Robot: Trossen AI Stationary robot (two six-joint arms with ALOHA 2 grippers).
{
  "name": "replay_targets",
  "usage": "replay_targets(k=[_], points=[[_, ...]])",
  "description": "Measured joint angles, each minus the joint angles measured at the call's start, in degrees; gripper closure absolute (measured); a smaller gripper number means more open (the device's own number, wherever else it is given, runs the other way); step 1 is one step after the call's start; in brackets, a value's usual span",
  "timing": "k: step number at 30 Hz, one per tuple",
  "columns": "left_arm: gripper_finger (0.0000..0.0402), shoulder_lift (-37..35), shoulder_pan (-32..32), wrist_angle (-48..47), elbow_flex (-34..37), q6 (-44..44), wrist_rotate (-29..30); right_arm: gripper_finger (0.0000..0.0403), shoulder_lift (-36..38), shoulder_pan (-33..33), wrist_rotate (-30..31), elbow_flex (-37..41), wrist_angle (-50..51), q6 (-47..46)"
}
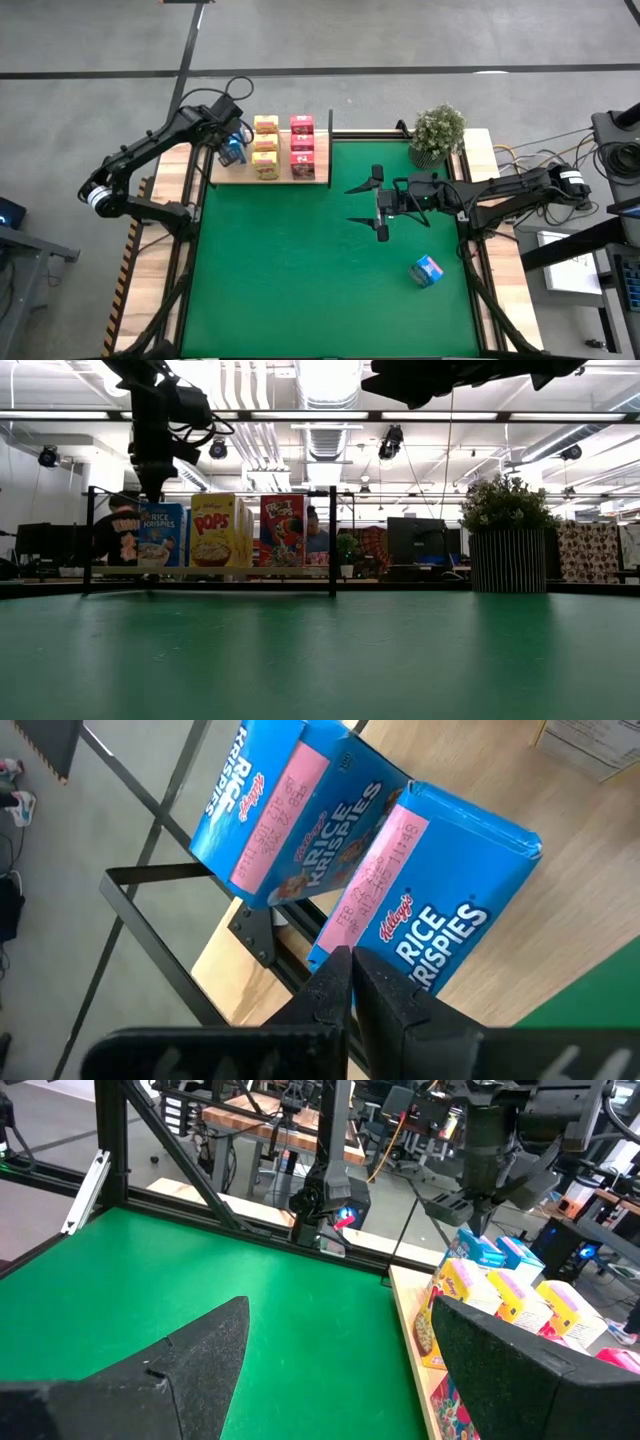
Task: Stack cereal on shelf
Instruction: Put the top blue cereal box aligned with the blue cereal box on the shelf
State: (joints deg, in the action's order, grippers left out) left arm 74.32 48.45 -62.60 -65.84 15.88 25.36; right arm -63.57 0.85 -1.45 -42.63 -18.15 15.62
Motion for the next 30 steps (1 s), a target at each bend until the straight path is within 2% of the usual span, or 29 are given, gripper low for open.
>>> replay_targets(k=[9,30], points=[[0.0402,0.0,0.0,0.03,0.0,7.13,0.07,0.0099,0.0,0.01,0.0,0.0,0.0,0.0],[0.0402,-1.81,-0.02,2.09,0.0,4.59,-0.63,0.0099,0.0,0.01,0.0,0.0,-0.02,0.04]])
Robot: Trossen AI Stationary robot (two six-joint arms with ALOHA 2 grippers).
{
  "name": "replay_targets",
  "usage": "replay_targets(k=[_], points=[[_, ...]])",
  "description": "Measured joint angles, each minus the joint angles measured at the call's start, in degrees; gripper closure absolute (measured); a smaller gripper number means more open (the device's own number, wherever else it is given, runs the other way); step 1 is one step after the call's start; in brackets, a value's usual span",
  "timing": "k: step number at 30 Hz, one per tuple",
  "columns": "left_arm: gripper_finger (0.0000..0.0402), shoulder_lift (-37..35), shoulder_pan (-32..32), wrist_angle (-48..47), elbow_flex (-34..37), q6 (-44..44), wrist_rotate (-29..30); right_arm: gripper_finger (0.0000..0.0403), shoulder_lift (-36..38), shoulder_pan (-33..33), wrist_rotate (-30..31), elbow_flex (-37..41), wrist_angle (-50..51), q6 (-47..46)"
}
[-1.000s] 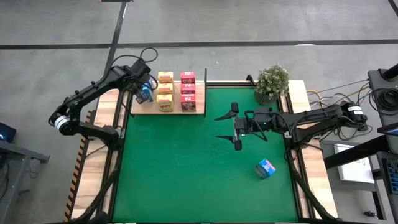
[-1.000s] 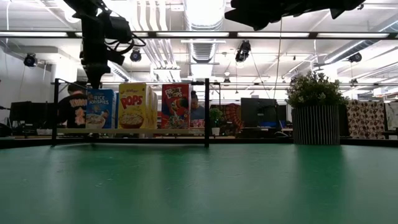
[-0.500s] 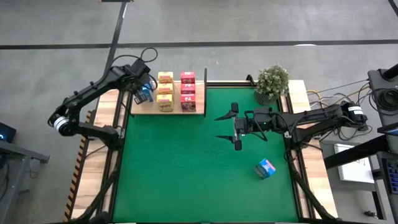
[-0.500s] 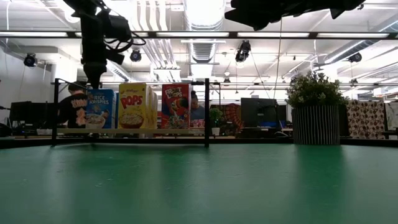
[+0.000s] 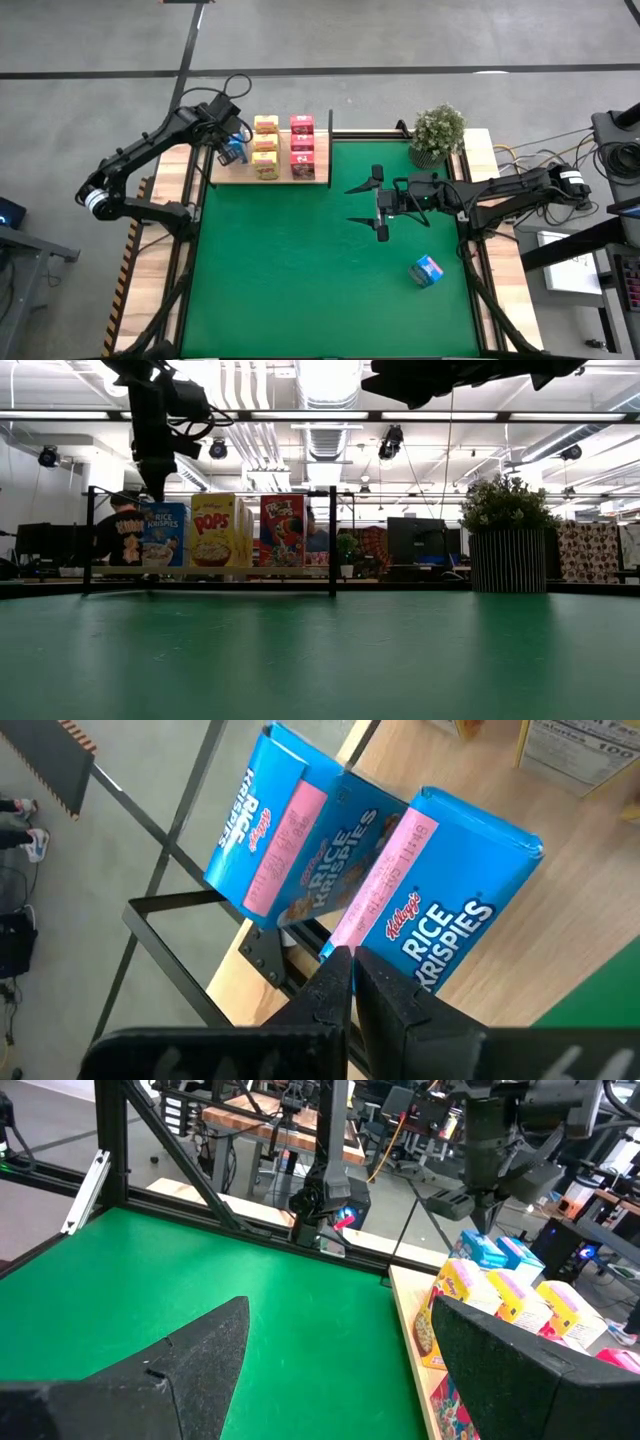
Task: Stack cereal on shelf
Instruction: Put the top blue cereal box aligned with the blue cereal box on the shelf, then put the blue cereal box aligned with the blue cereal box on the shelf
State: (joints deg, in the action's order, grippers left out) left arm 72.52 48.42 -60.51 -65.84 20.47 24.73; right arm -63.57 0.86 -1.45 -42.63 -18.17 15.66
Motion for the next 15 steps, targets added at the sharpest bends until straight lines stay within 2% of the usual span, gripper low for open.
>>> replay_targets(k=[6,15], points=[[0.0402,-0.46,0.0,-1.48,-0.95,0.02,0.24,0.0099,0.0,0.0,0.0,0.0,0.0,0.27],[0.0402,-0.5,0.0,-2.2,-8.82,-0.2,0.07,0.0099,0.0,0.0,0.0,0.0,0.0,0.39]])
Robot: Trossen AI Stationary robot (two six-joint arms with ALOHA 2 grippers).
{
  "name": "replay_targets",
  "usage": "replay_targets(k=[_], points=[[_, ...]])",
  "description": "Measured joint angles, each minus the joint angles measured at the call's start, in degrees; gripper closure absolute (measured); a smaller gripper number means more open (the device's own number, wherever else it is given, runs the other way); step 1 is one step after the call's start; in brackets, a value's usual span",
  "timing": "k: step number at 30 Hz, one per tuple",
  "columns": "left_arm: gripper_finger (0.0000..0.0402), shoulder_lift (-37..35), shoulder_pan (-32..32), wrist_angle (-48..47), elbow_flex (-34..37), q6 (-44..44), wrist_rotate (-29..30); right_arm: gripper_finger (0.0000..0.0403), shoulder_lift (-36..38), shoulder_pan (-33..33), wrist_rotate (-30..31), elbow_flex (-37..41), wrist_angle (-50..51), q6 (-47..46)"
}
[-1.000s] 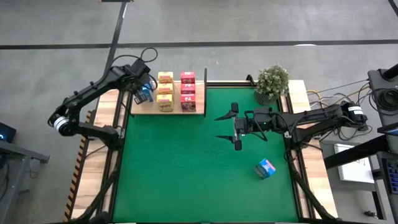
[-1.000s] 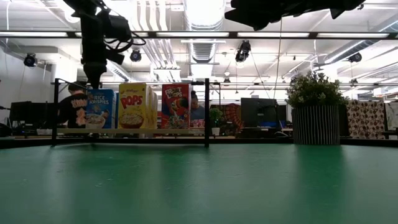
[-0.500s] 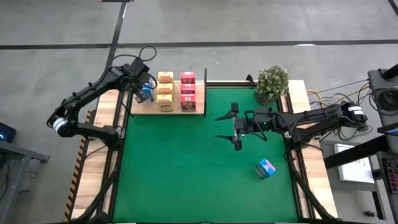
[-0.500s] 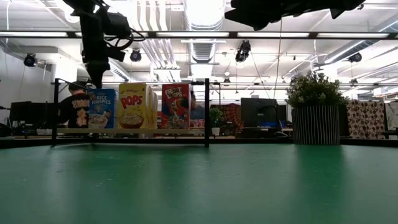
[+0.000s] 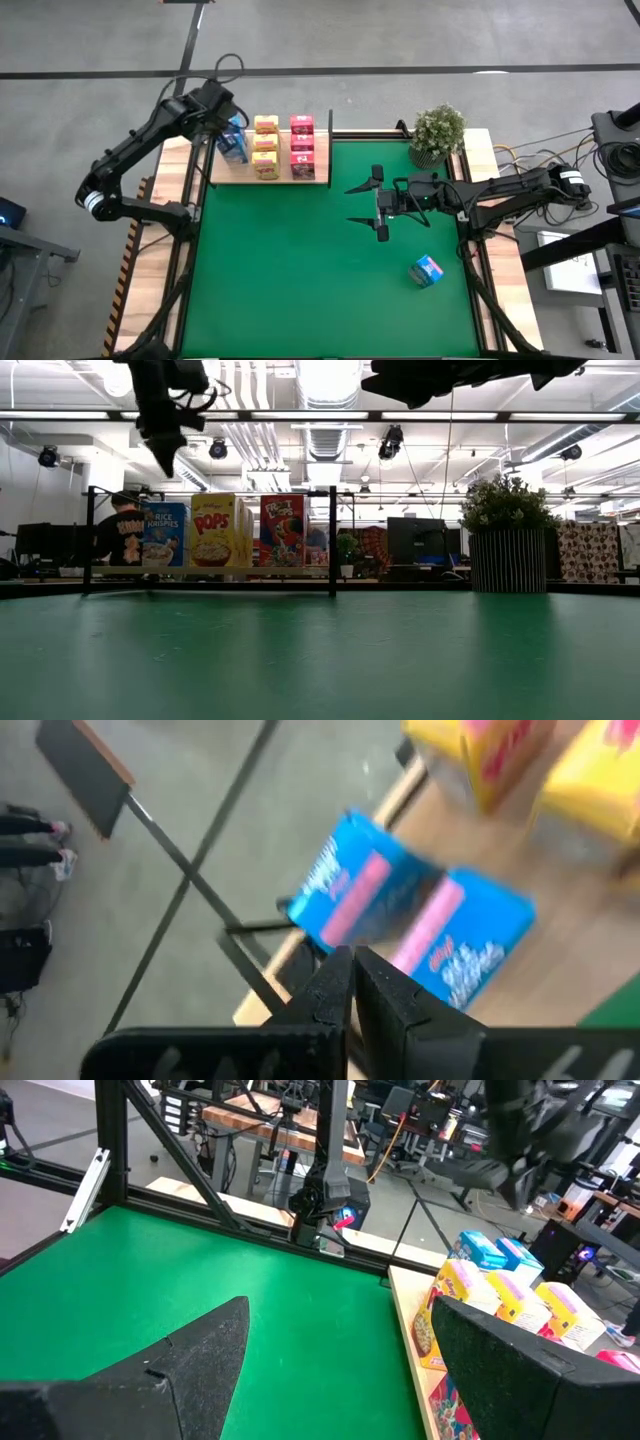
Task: Stack cereal on shelf
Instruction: Put the blue cereal box aligned with the blue cereal box on the shelf
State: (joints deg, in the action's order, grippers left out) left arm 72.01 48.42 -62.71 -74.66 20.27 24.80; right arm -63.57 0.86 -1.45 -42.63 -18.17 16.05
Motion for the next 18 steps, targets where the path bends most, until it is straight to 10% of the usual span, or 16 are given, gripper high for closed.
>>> replay_targets(k=[9,18], points=[[0.0402,-0.03,-0.04,2.15,-1.5,-5.51,-18.92,0.0099,0.0,0.0,0.01,0.0,0.43,0.01],[0.0402,-3.82,-5.58,3.91,0.59,-13.64,-21.27,0.0099,0.0,-0.02,0.14,0.0,0.95,-1.71]])
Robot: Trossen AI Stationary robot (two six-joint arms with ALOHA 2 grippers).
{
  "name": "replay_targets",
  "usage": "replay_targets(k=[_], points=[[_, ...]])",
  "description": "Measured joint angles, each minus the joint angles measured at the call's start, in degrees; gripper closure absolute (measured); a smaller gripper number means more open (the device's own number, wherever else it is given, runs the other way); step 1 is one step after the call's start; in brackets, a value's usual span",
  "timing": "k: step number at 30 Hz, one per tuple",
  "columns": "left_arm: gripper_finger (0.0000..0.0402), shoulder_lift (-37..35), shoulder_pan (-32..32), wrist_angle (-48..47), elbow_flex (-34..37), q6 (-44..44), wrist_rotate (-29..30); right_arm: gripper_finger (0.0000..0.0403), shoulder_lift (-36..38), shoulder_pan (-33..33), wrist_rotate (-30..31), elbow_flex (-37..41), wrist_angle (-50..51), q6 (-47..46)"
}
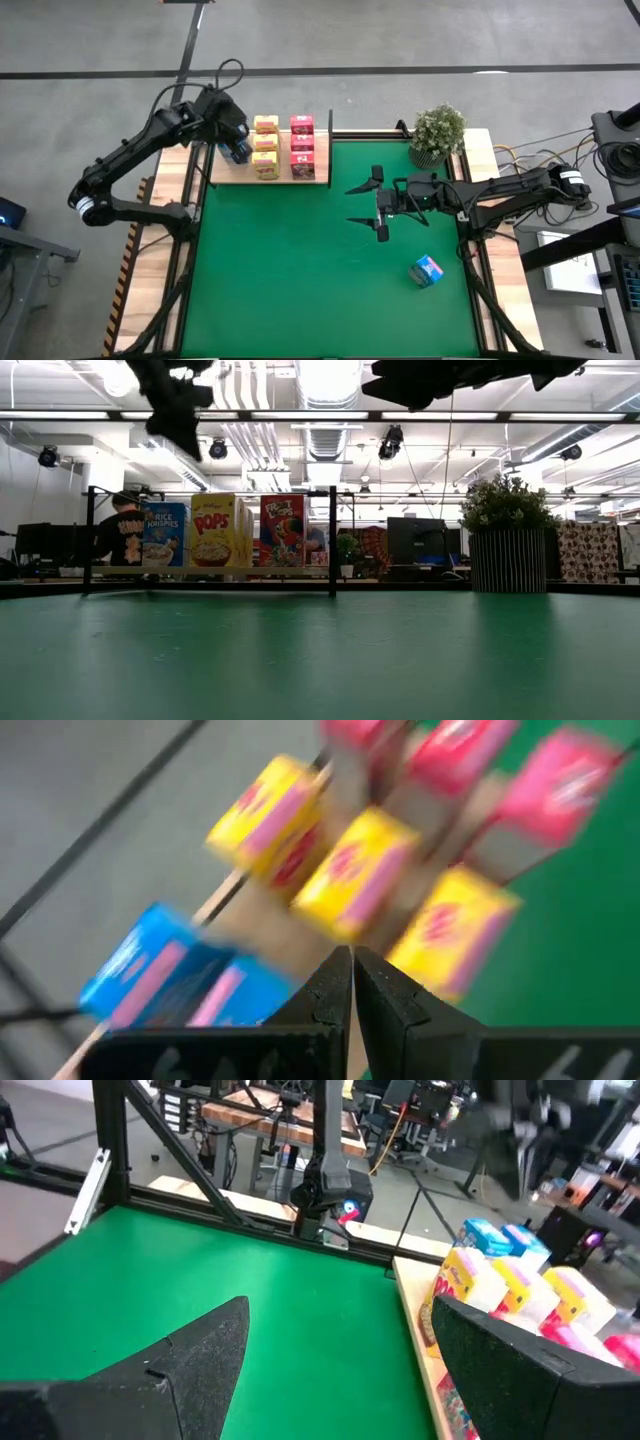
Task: Stack cereal on shelf
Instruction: Put the blue cereal box aligned with the blue cereal box on the shelf
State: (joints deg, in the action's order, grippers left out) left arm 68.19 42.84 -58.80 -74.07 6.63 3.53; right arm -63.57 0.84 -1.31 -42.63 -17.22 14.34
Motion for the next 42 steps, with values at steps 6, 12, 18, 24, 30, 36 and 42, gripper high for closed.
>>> replay_targets(k=[6,12,18,24,30,36,42], points=[[0.0402,-6.5,-15.34,10.7,1.55,-7.17,-0.11,0.0099,0.0,-0.1,0.03,-0.01,1.04,-12.8],[0.0402,-10.99,-34.74,28.55,7.54,-8.81,2.93,0.0099,0.0,2.54,-0.06,-4.5,18.28,-27.19],[0.0402,-11.26,-48.27,40.85,12.5,-6.07,10.7,0.0099,-0.42,8.61,-0.16,-14.0,40.33,-39.51],[0.0402,-9.14,-53.87,42.13,12.99,-4.81,16.39,0.0099,-0.42,11.41,0.57,-21.95,60.51,-57.17],[0.0402,-7.67,-54.33,42.07,12.99,-4.57,16.63,0.0099,-2.31,14.5,1.28,-25.99,80.34,-72.95],[0.0402,-7.33,-54.33,42.11,12.99,-3.91,16.65,0.0103,-10.39,19.98,-2.28,-30.43,96.27,-80.59],[0.0402,-7.35,-54.33,41.88,12.99,-4.01,16.69,0.0116,-18.66,26.54,-6.36,-32.63,104.6,-83.86]])
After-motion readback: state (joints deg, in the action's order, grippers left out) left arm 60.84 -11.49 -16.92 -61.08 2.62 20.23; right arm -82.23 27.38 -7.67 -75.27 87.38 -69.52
